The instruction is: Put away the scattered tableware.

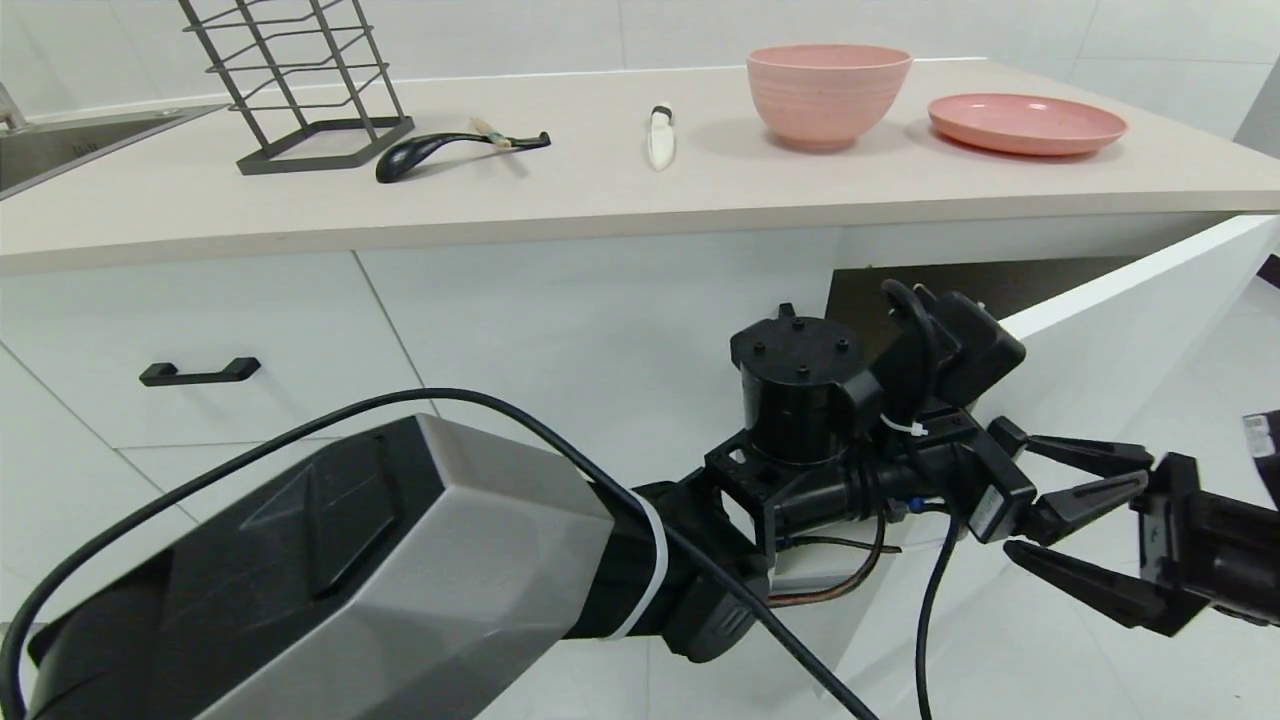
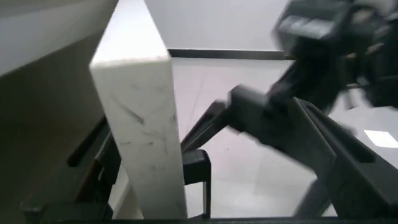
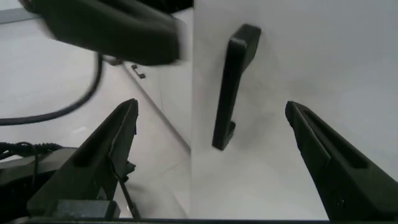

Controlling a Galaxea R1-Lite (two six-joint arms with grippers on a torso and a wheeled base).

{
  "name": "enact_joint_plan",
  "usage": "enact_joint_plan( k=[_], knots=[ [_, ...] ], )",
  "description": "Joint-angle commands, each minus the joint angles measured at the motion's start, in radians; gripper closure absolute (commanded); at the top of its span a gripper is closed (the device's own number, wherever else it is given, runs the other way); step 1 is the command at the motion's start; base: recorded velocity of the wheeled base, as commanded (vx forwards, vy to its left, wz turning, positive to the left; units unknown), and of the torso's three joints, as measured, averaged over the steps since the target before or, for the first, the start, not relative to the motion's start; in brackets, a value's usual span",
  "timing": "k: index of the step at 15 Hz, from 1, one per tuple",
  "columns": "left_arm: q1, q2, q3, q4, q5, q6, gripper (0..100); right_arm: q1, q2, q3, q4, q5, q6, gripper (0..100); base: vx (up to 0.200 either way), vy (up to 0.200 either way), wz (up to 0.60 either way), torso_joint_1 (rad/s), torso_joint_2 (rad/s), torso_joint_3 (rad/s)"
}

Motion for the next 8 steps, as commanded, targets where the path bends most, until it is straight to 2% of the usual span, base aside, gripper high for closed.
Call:
enact_joint_plan(
  k=[1,4,5,8],
  knots=[
    [0.006,0.013,-0.002,-0.012,0.034,-0.001,0,-0.1,-0.294,0.156,0.022,0.002,0.002,0,0.0,0.0,0.0,0.0,0.0,0.0],
    [0.0,0.033,-0.002,-0.014,0.044,-0.007,0,-0.163,-0.462,0.156,0.038,-0.004,0.007,0,0.0,0.0,0.0,0.0,0.0,0.0],
    [0.0,0.036,-0.002,-0.014,0.047,-0.021,0,-0.163,-0.505,0.156,0.039,-0.004,0.007,0,0.0,0.0,0.0,0.0,0.0,0.0],
    [-0.001,0.041,-0.002,-0.022,0.049,-0.024,0,-0.168,-0.594,0.156,0.073,-0.022,0.008,0,0.0,0.0,0.0,0.0,0.0,0.0]
  ],
)
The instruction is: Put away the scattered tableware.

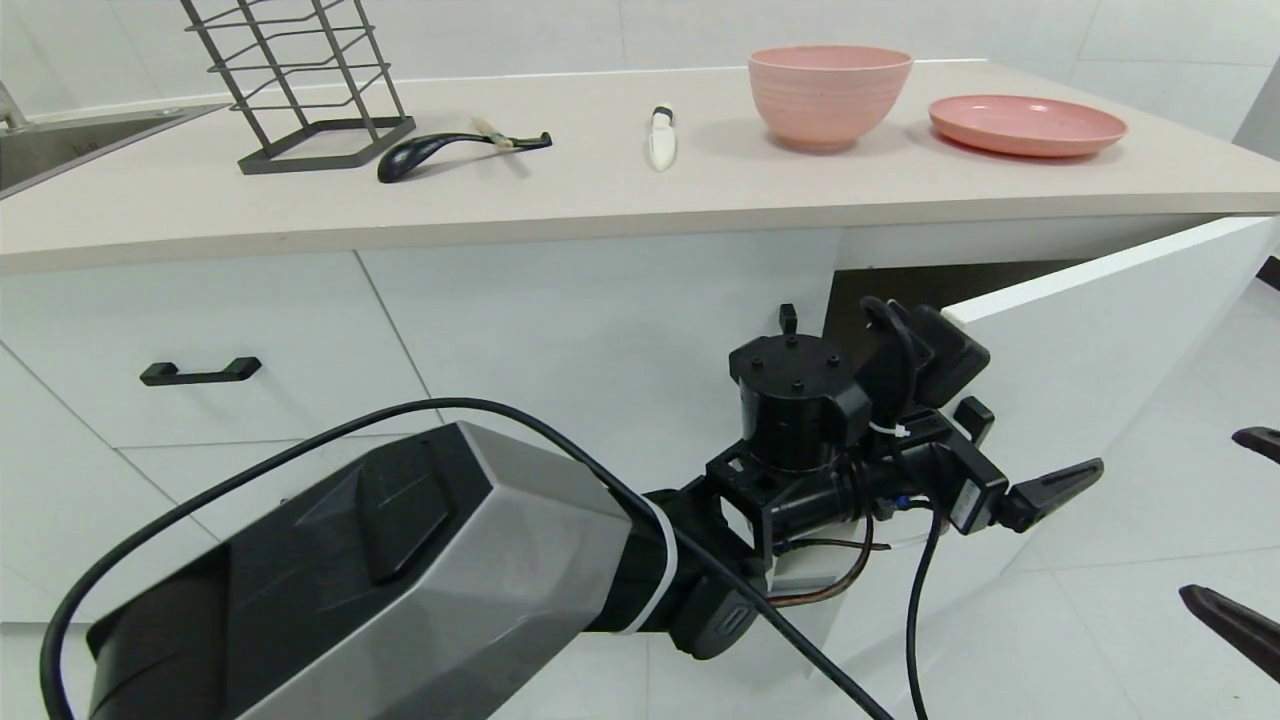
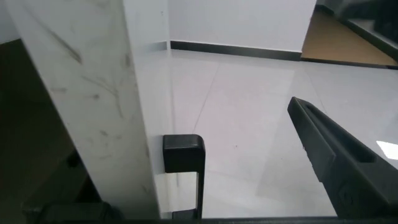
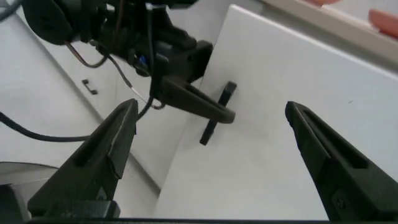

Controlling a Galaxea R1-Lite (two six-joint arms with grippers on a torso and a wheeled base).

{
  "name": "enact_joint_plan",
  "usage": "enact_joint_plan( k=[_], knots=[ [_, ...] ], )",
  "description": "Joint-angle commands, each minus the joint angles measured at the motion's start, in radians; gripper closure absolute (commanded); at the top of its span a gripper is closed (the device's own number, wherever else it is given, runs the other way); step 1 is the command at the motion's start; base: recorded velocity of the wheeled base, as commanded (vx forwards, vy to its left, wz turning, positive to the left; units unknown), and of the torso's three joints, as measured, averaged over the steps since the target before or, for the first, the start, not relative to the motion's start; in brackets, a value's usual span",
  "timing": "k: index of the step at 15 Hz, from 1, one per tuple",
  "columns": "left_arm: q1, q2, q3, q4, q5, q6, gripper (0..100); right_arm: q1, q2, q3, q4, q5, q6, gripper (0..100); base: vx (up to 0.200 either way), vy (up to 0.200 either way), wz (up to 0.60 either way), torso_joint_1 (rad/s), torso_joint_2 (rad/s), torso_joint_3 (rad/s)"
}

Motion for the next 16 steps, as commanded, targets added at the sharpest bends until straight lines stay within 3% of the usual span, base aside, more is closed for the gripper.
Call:
enact_joint_plan(
  k=[1,3,6,14,16],
  knots=[
    [-0.012,0.005,0.003,-0.005,0.001,0.001,0,-0.017,-0.12,0.005,0.036,-0.048,0.002,0,0.0,0.0,0.0,0.0,0.0,0.0],
    [-0.021,0.011,0.006,-0.019,0.0,0.0,0,-0.04,-0.147,0.005,0.036,-0.081,0.026,0,0.0,0.0,0.0,0.0,0.0,0.0],
    [-0.027,0.02,0.012,-0.048,0.001,0.0,0,-0.149,-0.21,0.005,0.034,-0.081,0.03,0,0.0,0.0,0.0,0.0,0.0,0.0],
    [-0.074,0.02,0.069,-0.113,0.044,-0.005,0,-0.221,-0.291,0.005,0.034,-0.087,0.045,0,0.0,0.0,0.0,0.0,0.0,0.0],
    [-0.097,0.022,0.067,-0.113,0.049,-0.02,0,-0.233,-0.31,0.005,0.031,-0.087,0.052,0,0.0,0.0,0.0,0.0,0.0,0.0]
  ],
)
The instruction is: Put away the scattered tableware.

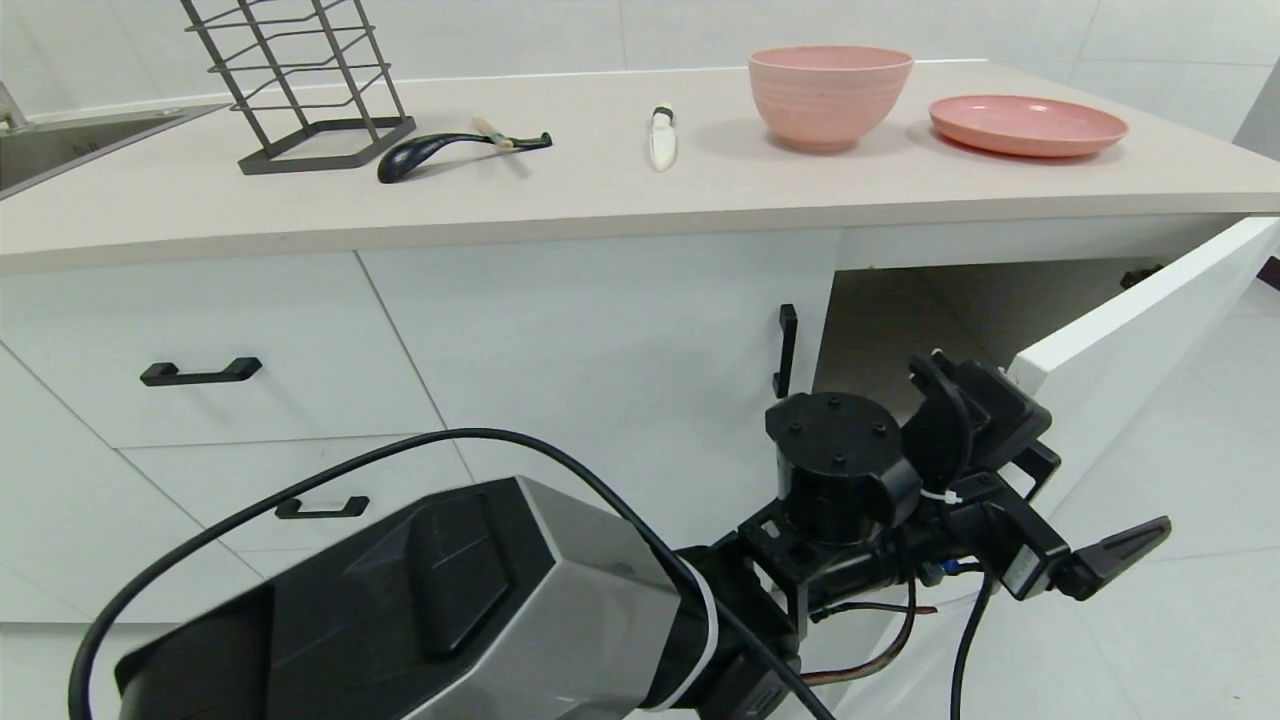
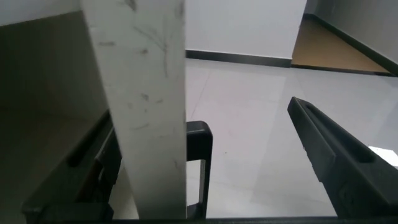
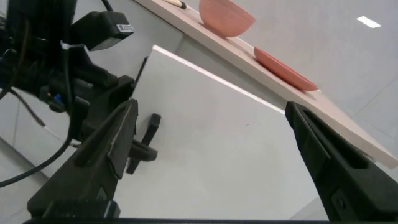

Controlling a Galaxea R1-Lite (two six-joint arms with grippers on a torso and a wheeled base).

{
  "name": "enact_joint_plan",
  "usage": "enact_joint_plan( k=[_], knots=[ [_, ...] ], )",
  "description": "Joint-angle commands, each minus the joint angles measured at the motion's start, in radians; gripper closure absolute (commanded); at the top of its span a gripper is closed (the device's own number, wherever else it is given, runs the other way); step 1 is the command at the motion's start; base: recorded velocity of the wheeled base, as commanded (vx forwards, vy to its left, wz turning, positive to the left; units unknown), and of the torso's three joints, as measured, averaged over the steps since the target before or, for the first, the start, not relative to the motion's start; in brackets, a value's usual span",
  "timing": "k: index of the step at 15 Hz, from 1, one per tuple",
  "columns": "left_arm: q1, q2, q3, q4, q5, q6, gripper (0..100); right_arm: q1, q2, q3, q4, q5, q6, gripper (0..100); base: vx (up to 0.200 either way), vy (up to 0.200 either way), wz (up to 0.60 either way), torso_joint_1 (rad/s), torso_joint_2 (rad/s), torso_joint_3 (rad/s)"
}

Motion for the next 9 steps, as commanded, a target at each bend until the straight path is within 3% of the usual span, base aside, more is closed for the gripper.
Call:
enact_joint_plan(
  k=[1,9],
  knots=[
    [-0.023,0.006,0.001,-0.005,0.009,-0.011,0,-0.008,-0.025,0.0,-0.003,0.001,0.001,0,0.0,0.0,0.0,0.0,0.0,0.0],
    [-0.117,0.088,-0.015,-0.051,0.042,-0.051,0,0.017,-0.063,0.0,-0.023,0.001,0.001,0,0.0,0.0,0.0,0.0,0.0,0.0]
  ],
)
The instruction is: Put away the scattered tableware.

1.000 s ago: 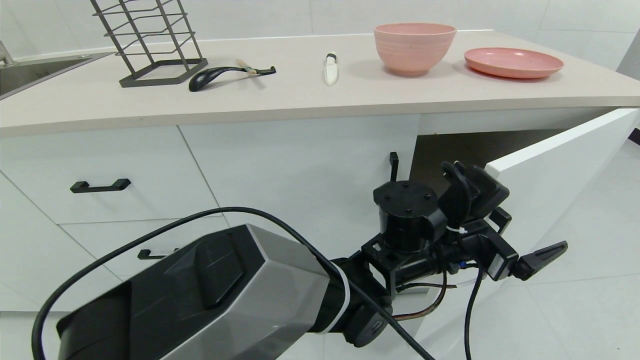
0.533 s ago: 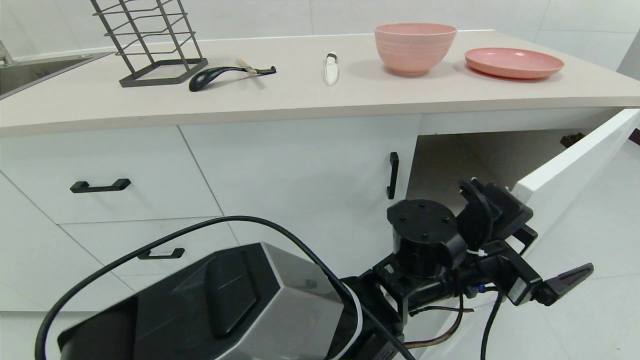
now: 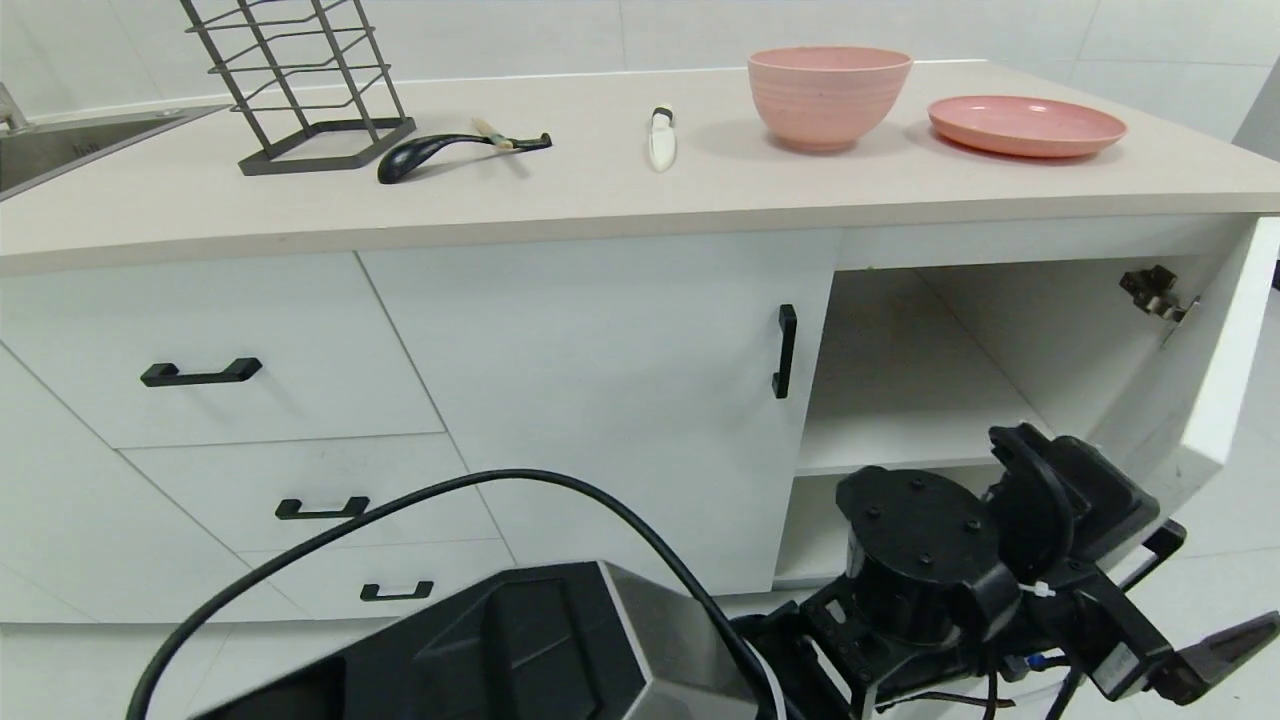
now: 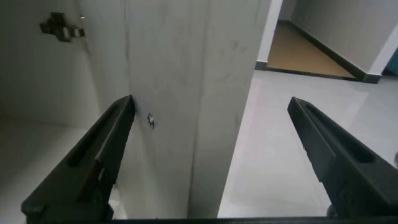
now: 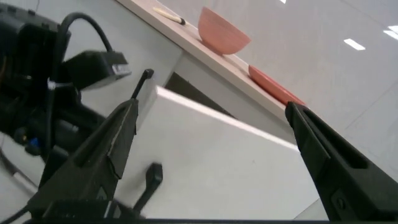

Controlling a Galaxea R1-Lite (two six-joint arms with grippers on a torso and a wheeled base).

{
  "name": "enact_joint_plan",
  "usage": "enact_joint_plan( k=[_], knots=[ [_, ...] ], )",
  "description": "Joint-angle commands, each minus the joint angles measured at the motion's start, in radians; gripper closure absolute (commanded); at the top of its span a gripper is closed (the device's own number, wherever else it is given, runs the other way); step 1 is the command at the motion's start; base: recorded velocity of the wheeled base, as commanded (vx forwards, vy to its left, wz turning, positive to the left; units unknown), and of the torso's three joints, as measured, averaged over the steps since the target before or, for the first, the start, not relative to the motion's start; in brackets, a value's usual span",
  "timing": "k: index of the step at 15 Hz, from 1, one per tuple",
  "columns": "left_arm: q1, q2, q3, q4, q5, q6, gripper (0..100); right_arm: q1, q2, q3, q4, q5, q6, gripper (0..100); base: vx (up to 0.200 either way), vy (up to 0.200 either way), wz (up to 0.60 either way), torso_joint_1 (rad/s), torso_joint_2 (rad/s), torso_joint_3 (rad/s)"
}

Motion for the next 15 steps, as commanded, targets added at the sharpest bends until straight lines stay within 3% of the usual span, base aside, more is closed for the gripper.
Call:
enact_joint_plan(
  k=[1,10,13,15],
  knots=[
    [-0.033,0.05,-0.021,-0.004,0.005,-0.003,0,0.018,-0.018,0.0,-0.007,0.0,-0.001,0,0.0,0.0,0.0,0.0,0.0,0.0],
    [-0.15,0.239,-0.314,-0.057,0.023,-0.021,0,0.182,-0.115,-0.012,-0.022,-0.001,-0.002,0,0.0,0.0,0.0,0.0,0.0,0.0],
    [-0.198,0.38,-0.546,-0.027,0.017,-0.022,0,0.253,-0.126,-0.008,-0.022,-0.018,-0.013,0,0.0,0.0,0.0,0.0,0.0,0.0],
    [-0.237,0.408,-0.546,-0.037,0.0,-0.024,0,0.253,-0.149,-0.08,-0.024,-0.018,-0.011,0,0.0,0.0,0.0,0.0,0.0,0.0]
  ],
)
